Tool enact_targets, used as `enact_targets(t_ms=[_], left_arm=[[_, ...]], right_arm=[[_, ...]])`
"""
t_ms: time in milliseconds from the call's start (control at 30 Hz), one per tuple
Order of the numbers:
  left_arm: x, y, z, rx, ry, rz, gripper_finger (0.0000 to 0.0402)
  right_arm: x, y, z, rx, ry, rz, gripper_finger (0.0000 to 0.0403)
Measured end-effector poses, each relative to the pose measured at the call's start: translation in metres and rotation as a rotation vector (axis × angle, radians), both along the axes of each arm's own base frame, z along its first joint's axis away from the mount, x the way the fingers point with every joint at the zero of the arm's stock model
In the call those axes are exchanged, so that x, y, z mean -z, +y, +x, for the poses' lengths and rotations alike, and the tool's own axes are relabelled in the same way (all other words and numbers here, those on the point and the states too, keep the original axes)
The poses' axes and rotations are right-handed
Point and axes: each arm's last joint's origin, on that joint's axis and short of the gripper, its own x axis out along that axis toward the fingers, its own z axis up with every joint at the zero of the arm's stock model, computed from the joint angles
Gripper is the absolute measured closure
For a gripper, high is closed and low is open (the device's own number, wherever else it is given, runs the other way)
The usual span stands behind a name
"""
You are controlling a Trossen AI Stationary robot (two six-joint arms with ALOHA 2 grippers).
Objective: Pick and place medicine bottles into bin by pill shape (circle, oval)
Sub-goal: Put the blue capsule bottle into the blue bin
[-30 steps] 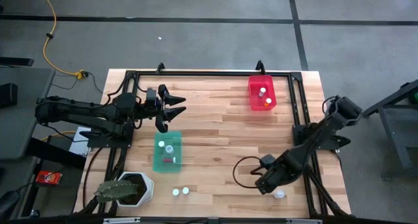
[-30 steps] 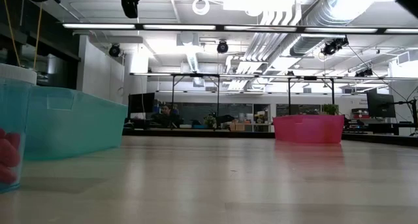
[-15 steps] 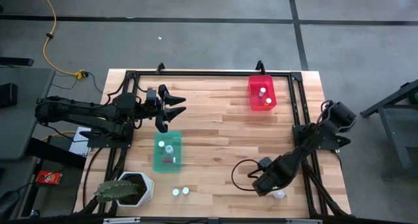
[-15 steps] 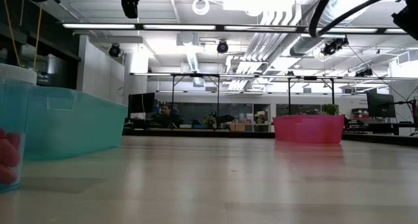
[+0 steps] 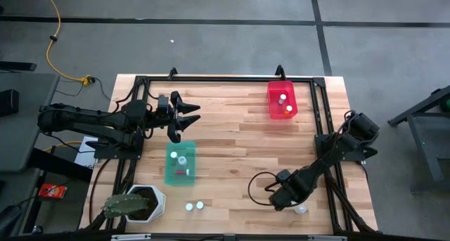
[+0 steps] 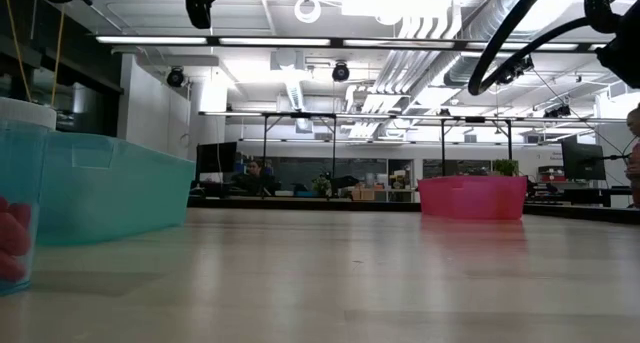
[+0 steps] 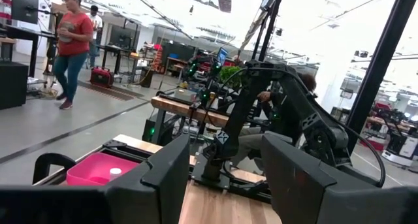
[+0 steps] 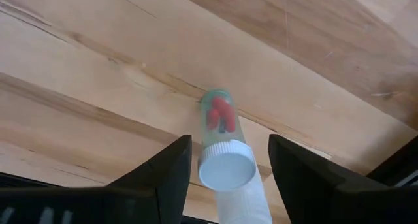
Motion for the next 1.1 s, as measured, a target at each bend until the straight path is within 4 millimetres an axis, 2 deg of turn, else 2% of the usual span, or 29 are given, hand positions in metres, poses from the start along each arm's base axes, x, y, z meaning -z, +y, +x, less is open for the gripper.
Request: enact_targets(t_ms=[433,600,733,900,1000,1100], left_arm=[[0.0,0.0,0.0,0.0,0.0,0.0,0.0224],[0.0,0.0,0.0,-0.002,0.0,0.0,0.0224],[0.0,0.0,0.0,-0.002,0.0,0.0,0.0224],[0.0,0.0,0.0,0.001,-0.005,-0.016,0.0224],[0.0,0.0,0.0,0.009,-0.016,-0.061,0.0224],[0.0,0.0,0.0,0.028,-0.027,-0.102,0.0224]], right_arm=[[-0.001,0.0,0.0,-0.039,-0.004,0.016,0.0289],[-0.023,-0.012,-0.006,-0.138,-0.085,0.014,0.0299],[-0.06,-0.039,-0.013,-0.193,-0.296,-0.103,0.0299],[-0.109,-0.09,-0.013,-0.18,-0.658,-0.346,0.0299],[-0.13,-0.12,-0.007,-0.214,-0.807,-0.442,0.0299],[-0.145,-0.145,0.006,-0.318,-0.937,-0.498,0.0299]])
